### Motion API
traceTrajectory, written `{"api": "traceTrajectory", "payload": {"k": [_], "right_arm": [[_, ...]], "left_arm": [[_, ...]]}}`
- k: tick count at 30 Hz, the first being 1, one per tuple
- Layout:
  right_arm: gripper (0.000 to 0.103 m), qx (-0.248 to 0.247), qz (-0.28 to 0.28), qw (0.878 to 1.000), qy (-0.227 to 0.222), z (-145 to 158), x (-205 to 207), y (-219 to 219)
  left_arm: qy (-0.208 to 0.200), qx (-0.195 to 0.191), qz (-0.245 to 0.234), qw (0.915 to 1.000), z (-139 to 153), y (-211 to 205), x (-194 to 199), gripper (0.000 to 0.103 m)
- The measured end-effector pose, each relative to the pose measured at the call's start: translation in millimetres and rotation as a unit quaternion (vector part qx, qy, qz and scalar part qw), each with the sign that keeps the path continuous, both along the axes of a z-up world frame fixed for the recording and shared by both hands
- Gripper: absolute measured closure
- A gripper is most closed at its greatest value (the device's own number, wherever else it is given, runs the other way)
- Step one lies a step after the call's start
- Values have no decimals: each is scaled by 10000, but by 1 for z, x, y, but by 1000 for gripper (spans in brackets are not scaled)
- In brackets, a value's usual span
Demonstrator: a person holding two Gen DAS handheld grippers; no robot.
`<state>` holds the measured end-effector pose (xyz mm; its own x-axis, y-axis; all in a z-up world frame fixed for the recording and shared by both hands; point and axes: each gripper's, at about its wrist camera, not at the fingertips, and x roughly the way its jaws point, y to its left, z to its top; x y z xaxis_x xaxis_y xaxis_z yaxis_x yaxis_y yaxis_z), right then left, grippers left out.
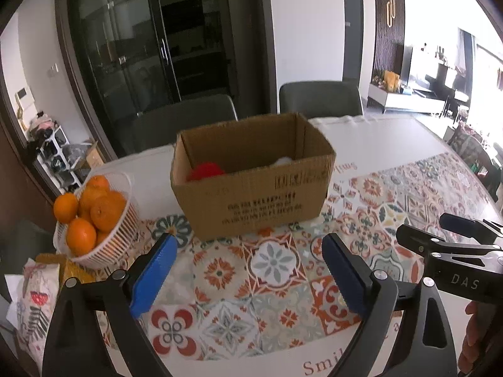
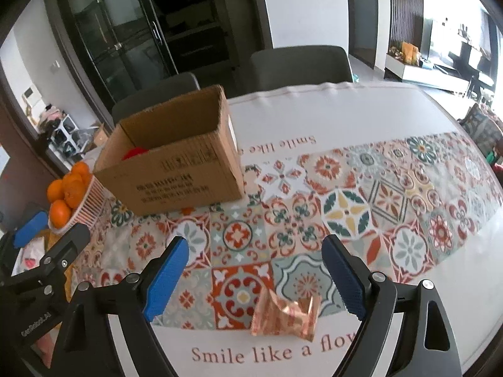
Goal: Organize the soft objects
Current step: 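Move both tools back toward the gold Fortune Biscuits packet on the table, then close the right tool on the gold Fortune Biscuits packet and lift it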
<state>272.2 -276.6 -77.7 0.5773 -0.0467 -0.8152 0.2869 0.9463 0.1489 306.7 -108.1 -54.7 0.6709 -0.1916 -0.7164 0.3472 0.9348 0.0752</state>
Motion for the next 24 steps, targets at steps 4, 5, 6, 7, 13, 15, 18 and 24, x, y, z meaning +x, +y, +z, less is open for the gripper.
{"api": "traceTrajectory", "payload": {"k": [4,5,6,7,13,15,18,24], "right_arm": [[15,42,-3,9999,153,-12,-8,2],[15,77,-8,9998,197,-17,-10,3],[15,98,-5,9997,226,-20,-11,3],[15,119,-3,9996,269,-23,-13,4],[15,269,-28,9982,529,-46,-22,4],[15,357,-36,9975,609,-53,-25,3],[15,415,-97,9961,770,-66,-29,1],[15,563,-178,9925,1067,-94,-33,-5]], "left_arm": [[179,78,33,9998,-14,0,-4,8],[214,85,40,9997,-16,0,-5,8],[258,96,31,9996,-20,0,-6,8],[303,128,26,9995,-23,0,-7,8],[414,288,-11,9987,-37,0,-15,8],[441,360,-32,9984,-42,-2,-17,8],[529,448,-60,9976,-51,-5,-19,8],[739,676,-128,9949,-73,-11,-18,8]]}}
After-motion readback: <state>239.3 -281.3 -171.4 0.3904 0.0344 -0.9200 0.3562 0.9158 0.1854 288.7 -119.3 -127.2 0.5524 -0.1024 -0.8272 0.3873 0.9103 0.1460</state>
